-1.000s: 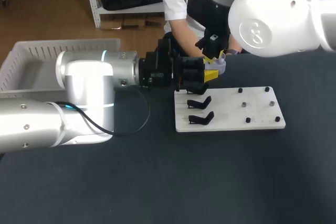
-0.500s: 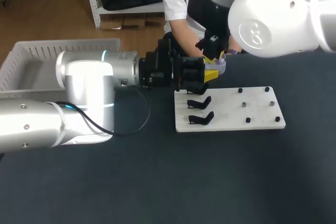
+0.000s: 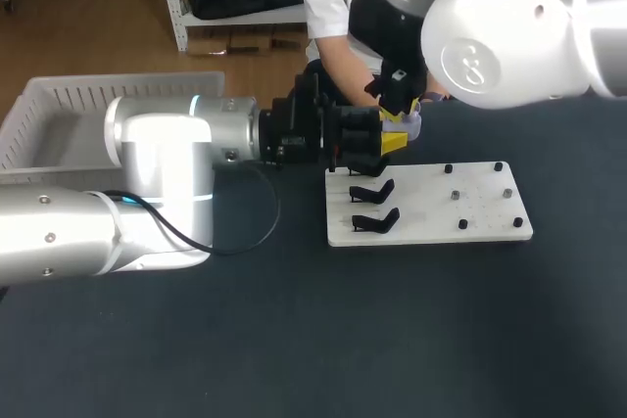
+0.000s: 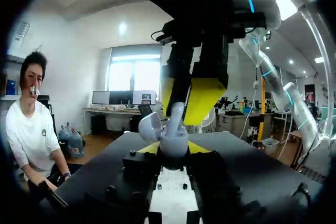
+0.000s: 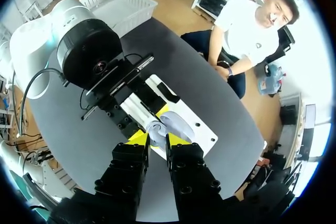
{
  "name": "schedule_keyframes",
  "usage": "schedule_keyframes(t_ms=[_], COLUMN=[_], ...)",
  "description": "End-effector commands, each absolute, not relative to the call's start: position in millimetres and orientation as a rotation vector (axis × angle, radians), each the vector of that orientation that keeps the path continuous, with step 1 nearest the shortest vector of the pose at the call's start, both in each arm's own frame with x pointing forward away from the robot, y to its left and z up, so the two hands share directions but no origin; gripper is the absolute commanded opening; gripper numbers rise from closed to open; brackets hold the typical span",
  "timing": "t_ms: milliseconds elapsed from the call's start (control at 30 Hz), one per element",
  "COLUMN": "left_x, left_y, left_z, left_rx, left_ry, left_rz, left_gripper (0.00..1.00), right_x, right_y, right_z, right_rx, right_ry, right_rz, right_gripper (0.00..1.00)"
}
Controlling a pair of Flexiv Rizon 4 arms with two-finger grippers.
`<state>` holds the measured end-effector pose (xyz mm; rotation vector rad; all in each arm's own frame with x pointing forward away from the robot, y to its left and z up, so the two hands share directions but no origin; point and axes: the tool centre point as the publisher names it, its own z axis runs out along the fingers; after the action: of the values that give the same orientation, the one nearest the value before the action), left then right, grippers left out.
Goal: Pick up each earbud case from the left stands, insert the matching earbuds, close the lid, and place the case in the box.
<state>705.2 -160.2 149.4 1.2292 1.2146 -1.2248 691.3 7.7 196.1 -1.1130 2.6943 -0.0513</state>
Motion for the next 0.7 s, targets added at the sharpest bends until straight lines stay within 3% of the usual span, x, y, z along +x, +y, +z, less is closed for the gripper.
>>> schedule_keyframes(t_ms=[33, 367, 533, 700], left_x=[703.5, 703.5, 703.5, 703.5], left_y=[-161.1, -161.1, -161.1, -161.1], left_z=[151.4, 151.4, 151.4, 151.4], left_rx=[1.223, 1.223, 1.223, 1.223], left_ry=[1.213, 1.213, 1.213, 1.213], left_rz=[-1.218, -1.218, -1.218, -1.218], left_gripper=[0.0, 0.0, 0.0, 0.0], right_x=[694.5, 693.3, 692.5, 692.0], right_y=[10.0, 9.4, 8.1, 7.7], right_z=[193.4, 194.5, 194.7, 195.2], right_rx=[-1.119, -1.128, -1.129, -1.132], right_ry=[2.7, 2.695, 2.697, 2.696], right_rz=[-0.061, -0.073, -0.078, -0.079], right_gripper=[0.0, 0.01, 0.12, 0.35])
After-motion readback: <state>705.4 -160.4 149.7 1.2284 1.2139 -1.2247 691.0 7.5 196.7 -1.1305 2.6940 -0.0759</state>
